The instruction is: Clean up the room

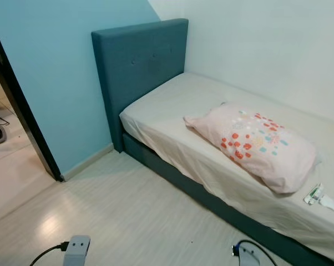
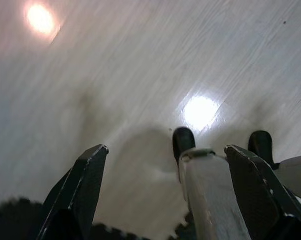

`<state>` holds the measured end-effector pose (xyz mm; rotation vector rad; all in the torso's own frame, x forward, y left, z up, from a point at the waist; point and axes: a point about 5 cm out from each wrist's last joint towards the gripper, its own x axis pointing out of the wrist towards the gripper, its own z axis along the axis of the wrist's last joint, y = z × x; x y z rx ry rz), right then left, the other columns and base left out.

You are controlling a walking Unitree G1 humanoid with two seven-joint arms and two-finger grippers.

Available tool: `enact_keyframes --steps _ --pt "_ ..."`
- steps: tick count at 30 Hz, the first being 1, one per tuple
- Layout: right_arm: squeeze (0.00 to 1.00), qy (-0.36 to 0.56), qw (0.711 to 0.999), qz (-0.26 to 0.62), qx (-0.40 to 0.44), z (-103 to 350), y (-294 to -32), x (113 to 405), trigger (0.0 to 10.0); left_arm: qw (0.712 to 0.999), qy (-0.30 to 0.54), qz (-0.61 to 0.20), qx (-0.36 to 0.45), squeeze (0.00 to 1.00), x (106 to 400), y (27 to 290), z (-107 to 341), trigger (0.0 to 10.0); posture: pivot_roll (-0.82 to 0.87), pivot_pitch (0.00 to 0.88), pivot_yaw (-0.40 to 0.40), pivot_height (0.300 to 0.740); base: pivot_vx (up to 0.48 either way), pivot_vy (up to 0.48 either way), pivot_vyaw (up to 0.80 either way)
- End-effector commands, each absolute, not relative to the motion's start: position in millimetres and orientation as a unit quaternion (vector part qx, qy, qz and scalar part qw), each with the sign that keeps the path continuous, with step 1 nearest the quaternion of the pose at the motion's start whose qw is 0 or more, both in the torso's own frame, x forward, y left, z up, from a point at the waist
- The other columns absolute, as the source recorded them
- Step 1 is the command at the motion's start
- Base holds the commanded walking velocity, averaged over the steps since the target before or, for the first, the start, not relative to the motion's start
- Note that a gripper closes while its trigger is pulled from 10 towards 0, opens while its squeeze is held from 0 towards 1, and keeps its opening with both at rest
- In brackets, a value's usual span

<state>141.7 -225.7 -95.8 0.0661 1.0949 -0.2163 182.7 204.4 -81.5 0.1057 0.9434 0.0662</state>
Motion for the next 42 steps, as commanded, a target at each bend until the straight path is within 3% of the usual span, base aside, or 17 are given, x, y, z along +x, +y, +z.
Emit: enact_keyframes --steps 1,9,14,29,36,42 --pt "0.00 0.515 0.850 -0.103 0.030 -94.9 -228.4 142.1 10.0 0.890 0.450 0.023 0.065 0.00 186.2 208.1 -79.1 10.0 -0.06 0.000 -0.046 0.740 0.000 0.000 0.00" --pt "0.00 0.501 0.857 -0.117 0.023 -86.8 -243.1 154.0 10.0 0.893 0.444 0.020 0.071 0.00 193.0 209.9 -75.4 10.0 -0.05 0.000 -0.034 0.740 0.000 0.000 0.00" --pt "0.00 0.477 0.869 -0.127 0.038 -79.5 -246.5 168.9 10.0 0.893 0.445 0.005 0.062 0.00 193.5 191.2 -78.3 10.0 -0.06 0.000 -0.043 0.740 0.000 0.000 0.00" --pt "0.00 0.484 0.864 -0.133 0.042 -80.5 -248.1 166.0 10.0 0.884 0.466 -0.002 0.042 0.00 179.0 180.5 -86.8 10.0 -0.07 0.000 -0.075 0.740 0.000 0.000 0.00" --pt "0.00 0.490 0.863 -0.120 0.037 -81.3 -247.6 164.4 10.0 0.883 0.469 0.033 0.020 0.00 178.3 185.2 -86.9 10.0 -0.05 0.000 -0.096 0.740 0.000 0.000 -0.78" --pt "0.00 0.496 0.860 -0.116 0.028 -83.2 -249.7 158.3 10.0 0.879 0.474 0.040 0.014 0.00 173.5 190.9 -88.4 10.0 -0.04 0.000 -0.091 0.740 0.000 0.000 0.00"
